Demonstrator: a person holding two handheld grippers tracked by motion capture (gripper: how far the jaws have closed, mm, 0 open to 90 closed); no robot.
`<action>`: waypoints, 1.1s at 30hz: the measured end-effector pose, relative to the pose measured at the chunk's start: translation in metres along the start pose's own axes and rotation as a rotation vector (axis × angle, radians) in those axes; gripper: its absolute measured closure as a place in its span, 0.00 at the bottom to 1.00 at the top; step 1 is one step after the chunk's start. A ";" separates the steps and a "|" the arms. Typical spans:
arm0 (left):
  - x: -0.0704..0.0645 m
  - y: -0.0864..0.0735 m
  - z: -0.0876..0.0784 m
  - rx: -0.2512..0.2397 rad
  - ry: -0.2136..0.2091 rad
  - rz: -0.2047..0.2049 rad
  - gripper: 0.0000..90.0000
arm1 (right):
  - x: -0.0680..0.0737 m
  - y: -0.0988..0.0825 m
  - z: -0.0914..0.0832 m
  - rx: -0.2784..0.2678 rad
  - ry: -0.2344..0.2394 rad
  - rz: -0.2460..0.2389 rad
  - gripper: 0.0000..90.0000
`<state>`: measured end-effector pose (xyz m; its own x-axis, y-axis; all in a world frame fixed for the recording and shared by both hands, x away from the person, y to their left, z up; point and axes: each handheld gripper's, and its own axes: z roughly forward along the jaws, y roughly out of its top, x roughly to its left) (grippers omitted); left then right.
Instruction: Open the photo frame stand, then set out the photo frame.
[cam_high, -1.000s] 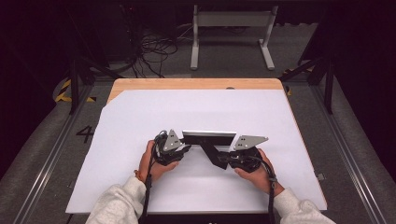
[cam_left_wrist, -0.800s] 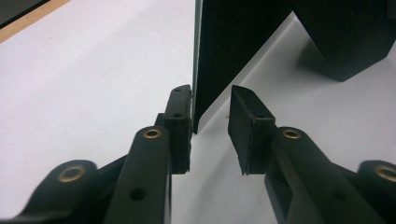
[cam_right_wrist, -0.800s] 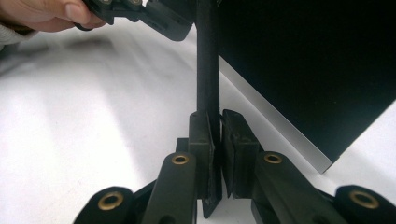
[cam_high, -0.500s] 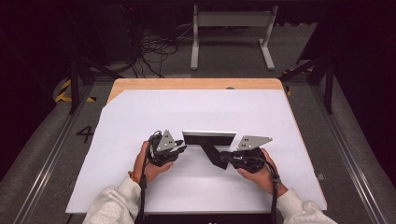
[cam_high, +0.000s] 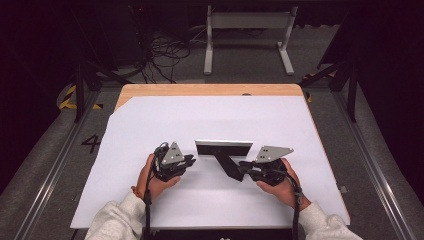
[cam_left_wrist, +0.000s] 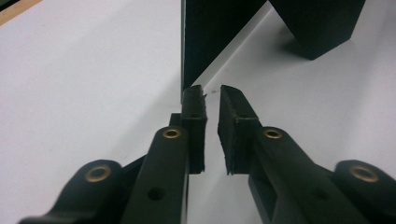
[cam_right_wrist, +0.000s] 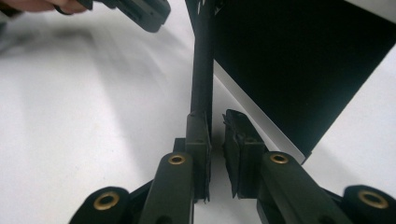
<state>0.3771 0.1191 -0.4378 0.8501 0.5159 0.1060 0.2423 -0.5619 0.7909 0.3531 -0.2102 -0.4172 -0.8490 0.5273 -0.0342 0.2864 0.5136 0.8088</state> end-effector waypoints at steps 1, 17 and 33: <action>0.000 0.000 0.000 0.001 -0.002 -0.003 0.93 | 0.000 0.000 -0.001 -0.002 -0.001 0.000 0.89; 0.003 -0.004 0.001 0.018 -0.014 0.002 1.00 | -0.008 -0.003 -0.014 -0.024 -0.067 0.015 0.90; 0.008 -0.003 0.003 -0.016 0.014 -0.031 0.83 | -0.016 -0.006 -0.017 -0.044 -0.139 0.043 0.88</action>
<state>0.3844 0.1232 -0.4412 0.8359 0.5415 0.0899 0.2606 -0.5356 0.8032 0.3572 -0.2332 -0.4112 -0.7654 0.6389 -0.0775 0.2990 0.4596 0.8363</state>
